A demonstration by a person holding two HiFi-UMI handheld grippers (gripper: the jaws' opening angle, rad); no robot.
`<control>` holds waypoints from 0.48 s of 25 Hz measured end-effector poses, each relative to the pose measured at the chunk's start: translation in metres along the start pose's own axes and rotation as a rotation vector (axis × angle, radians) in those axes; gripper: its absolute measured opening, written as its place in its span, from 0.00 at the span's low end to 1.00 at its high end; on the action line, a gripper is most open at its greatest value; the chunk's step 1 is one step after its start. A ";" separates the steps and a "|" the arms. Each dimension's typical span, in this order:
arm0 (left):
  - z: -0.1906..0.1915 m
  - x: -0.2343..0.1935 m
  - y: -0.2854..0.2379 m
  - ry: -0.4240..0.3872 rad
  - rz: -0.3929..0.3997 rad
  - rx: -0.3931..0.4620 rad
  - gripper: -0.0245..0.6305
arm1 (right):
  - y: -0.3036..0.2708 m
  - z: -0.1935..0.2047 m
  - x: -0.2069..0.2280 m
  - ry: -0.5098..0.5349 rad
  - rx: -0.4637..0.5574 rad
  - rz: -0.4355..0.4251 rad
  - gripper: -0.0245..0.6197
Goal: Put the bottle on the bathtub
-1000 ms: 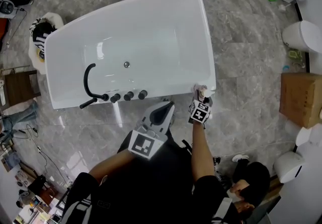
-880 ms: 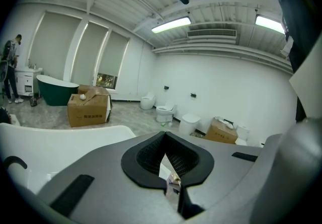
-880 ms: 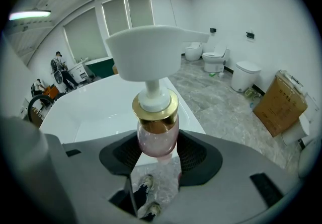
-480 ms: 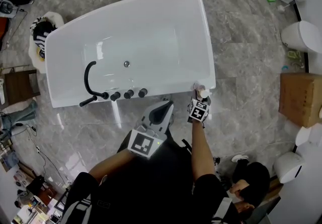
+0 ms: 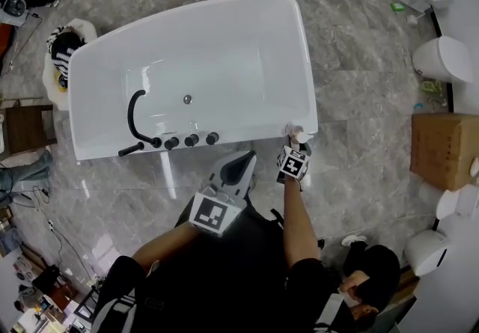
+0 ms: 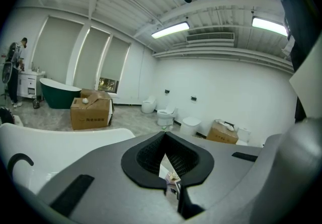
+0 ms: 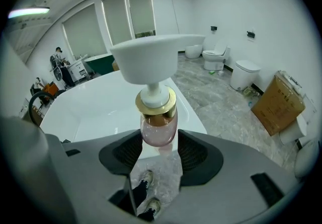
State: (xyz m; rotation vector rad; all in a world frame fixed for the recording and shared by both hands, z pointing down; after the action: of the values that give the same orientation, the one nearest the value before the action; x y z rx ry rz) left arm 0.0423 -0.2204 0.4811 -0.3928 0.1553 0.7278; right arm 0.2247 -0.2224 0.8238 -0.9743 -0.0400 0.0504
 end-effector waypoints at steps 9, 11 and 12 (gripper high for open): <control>-0.007 0.017 0.033 0.000 0.013 0.056 0.06 | 0.051 0.018 -0.007 -0.075 -0.011 -0.049 0.31; -0.007 0.026 0.043 0.000 0.017 0.066 0.06 | 0.070 0.022 -0.009 -0.057 0.006 -0.063 0.28; -0.006 0.030 0.048 0.001 0.020 0.067 0.06 | 0.081 0.023 -0.011 -0.044 0.019 -0.073 0.26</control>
State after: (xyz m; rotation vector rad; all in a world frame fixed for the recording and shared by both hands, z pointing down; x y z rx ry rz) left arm 0.0322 -0.1717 0.4529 -0.3277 0.1845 0.7398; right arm 0.2104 -0.1589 0.7699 -0.9519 -0.1159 0.0048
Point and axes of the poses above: the fingertips, and each gripper's own axes: y backward along the fingers, x to its right, z out of its underside, the point moved 2 cm from there along y, backward along the fingers, and after that the axes turned 4 degrees about y, right-handed, at the moved point
